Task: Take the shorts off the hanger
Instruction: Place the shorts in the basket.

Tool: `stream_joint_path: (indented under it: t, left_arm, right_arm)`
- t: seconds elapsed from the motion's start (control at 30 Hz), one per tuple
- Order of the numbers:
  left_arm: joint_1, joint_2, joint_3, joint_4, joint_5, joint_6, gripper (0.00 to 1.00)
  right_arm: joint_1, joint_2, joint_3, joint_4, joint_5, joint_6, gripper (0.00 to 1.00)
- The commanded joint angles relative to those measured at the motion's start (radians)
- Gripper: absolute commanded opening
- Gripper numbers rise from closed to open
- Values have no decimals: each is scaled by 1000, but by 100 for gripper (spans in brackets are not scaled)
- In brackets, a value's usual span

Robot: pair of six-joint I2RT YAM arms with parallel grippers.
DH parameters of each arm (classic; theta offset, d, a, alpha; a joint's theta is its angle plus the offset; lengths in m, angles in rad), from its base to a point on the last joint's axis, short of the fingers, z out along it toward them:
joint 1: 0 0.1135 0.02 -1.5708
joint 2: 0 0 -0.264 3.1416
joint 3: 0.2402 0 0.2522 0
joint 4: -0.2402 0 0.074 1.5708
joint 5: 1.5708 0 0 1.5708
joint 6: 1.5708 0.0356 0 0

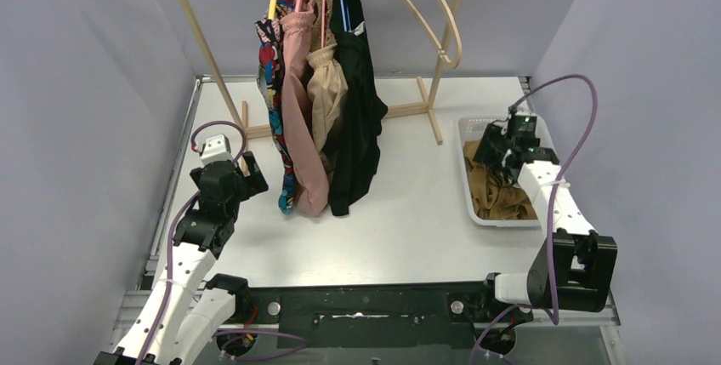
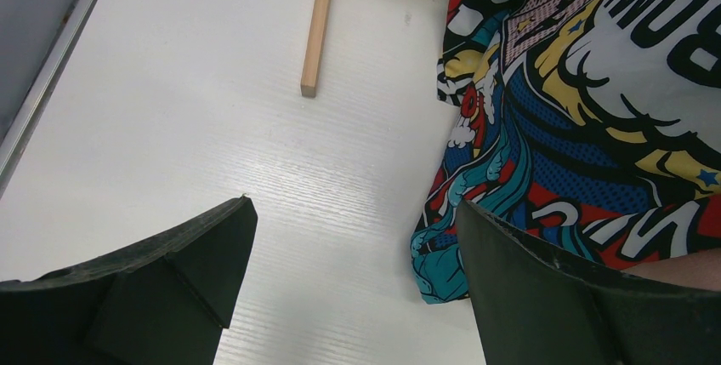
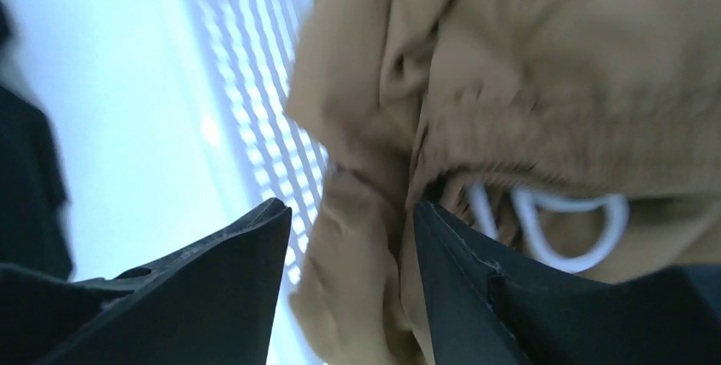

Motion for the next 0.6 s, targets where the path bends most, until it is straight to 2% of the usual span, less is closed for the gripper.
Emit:
stream_joint_path:
  t: [0.0, 0.1, 0.23, 0.43, 0.57]
  left_arm:
    - [6, -7, 7, 50, 7, 4, 89]
    - [7, -12, 6, 50, 6, 5, 89]
    - [7, -10, 5, 51, 4, 5, 89]
    - [7, -1, 10, 43, -6, -2, 89]
    - [4, -2, 15, 34, -15, -11, 89]
  right_arm:
    - [18, 27, -171, 63, -33, 68, 53]
    - [18, 66, -171, 21, 59, 63, 49]
    - [22, 7, -112, -30, 38, 47, 51]
    - [26, -175, -15, -100, 19, 81, 64]
    - [29, -353, -87, -56, -74, 136, 77]
